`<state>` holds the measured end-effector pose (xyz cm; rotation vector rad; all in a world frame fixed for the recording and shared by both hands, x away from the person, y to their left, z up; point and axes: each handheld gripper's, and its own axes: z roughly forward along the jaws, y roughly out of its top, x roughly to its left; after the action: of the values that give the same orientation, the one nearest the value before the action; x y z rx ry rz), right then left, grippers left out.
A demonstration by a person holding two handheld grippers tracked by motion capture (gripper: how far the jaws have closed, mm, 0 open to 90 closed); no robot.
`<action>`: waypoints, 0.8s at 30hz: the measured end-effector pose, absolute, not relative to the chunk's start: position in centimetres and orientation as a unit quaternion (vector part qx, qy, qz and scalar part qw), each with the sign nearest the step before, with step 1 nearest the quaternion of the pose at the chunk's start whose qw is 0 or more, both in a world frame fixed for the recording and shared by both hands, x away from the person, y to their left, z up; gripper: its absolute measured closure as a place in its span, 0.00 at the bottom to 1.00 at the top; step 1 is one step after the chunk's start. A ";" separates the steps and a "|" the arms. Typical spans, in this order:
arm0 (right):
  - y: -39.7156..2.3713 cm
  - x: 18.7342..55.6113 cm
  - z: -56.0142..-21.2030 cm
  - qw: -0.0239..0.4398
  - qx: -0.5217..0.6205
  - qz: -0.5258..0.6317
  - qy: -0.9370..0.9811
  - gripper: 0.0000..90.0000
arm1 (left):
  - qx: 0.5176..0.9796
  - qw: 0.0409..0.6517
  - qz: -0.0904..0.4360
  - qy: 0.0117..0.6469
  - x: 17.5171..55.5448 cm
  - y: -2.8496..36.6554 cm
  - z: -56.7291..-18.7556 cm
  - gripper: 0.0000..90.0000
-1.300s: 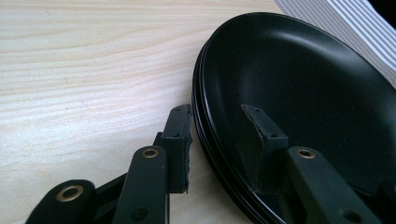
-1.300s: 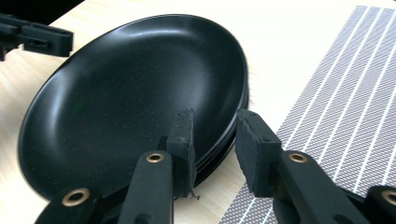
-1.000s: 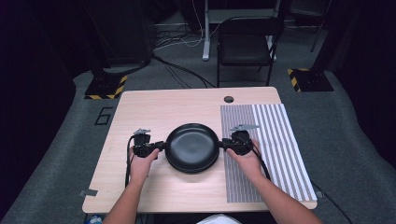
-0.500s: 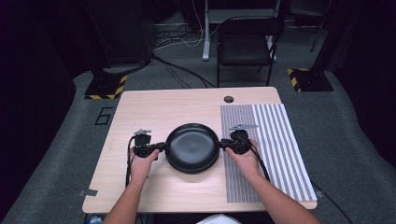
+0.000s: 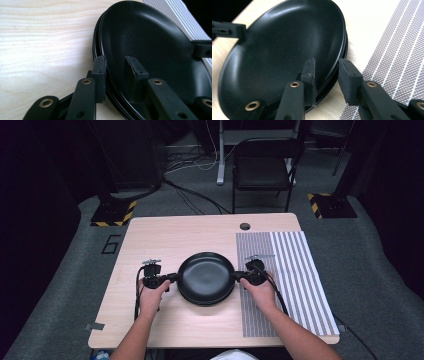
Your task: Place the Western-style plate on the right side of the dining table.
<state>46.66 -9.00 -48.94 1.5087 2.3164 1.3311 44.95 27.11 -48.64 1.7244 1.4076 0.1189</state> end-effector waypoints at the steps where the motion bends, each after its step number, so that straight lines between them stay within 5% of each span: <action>1: -9.1 46.7 -49.0 0.028 0.496 0.437 0.750 0.74 | 0.693 0.441 0.047 0.568 45.0 27.1 -48.6 0.78; 6: -9.2 46.9 -49.5 -0.008 0.509 0.434 0.744 0.74 | 0.693 0.436 0.051 0.572 44.8 26.9 -48.6 0.80; 24: -9.4 46.7 -49.7 -0.014 0.516 0.442 0.734 0.75 | 0.681 0.444 0.037 0.581 44.9 26.7 -48.9 0.85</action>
<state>46.67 -9.43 -49.69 1.6344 2.3262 1.4002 44.87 26.65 -48.86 1.6895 1.4392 0.0928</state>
